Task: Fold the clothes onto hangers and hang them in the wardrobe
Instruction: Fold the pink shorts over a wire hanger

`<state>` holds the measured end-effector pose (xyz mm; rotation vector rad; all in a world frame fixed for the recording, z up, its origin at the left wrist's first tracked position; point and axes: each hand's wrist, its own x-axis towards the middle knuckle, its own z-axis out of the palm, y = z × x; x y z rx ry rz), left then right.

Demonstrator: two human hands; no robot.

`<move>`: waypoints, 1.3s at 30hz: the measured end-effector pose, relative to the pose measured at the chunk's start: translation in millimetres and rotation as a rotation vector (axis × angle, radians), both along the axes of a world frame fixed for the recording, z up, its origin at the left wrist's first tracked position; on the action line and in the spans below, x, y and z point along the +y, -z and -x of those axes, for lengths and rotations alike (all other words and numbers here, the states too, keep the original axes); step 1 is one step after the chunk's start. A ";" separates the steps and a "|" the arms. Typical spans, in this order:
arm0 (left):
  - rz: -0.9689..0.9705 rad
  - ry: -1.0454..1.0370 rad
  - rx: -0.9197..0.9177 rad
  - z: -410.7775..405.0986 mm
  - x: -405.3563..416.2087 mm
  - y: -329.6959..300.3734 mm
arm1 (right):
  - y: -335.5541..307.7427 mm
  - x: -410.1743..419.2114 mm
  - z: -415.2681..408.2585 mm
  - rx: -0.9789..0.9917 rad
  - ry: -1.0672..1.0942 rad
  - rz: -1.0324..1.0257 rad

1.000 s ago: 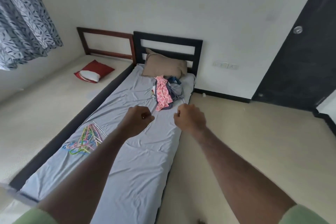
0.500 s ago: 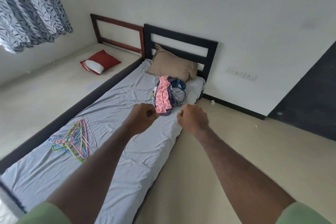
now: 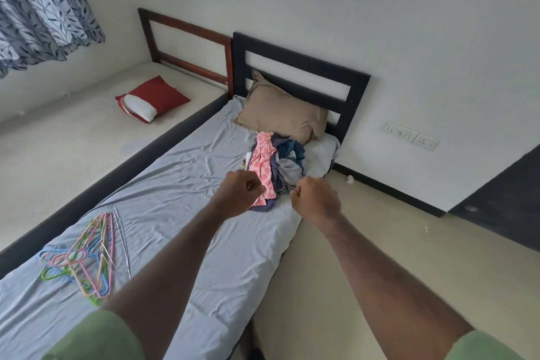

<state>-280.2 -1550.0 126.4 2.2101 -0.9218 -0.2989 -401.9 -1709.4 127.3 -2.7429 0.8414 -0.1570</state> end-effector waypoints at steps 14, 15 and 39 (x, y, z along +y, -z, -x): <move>-0.032 -0.248 0.250 -178.6 -92.8 84.3 | 53.7 -99.1 -197.1 0.147 0.009 -0.099; -0.034 -0.260 0.257 -190.3 -99.2 90.0 | 59.0 -104.5 -213.0 0.150 -0.004 -0.107; -0.260 -0.528 0.580 -439.1 -314.7 254.6 | 333.6 -326.6 -534.2 0.594 -0.133 -0.685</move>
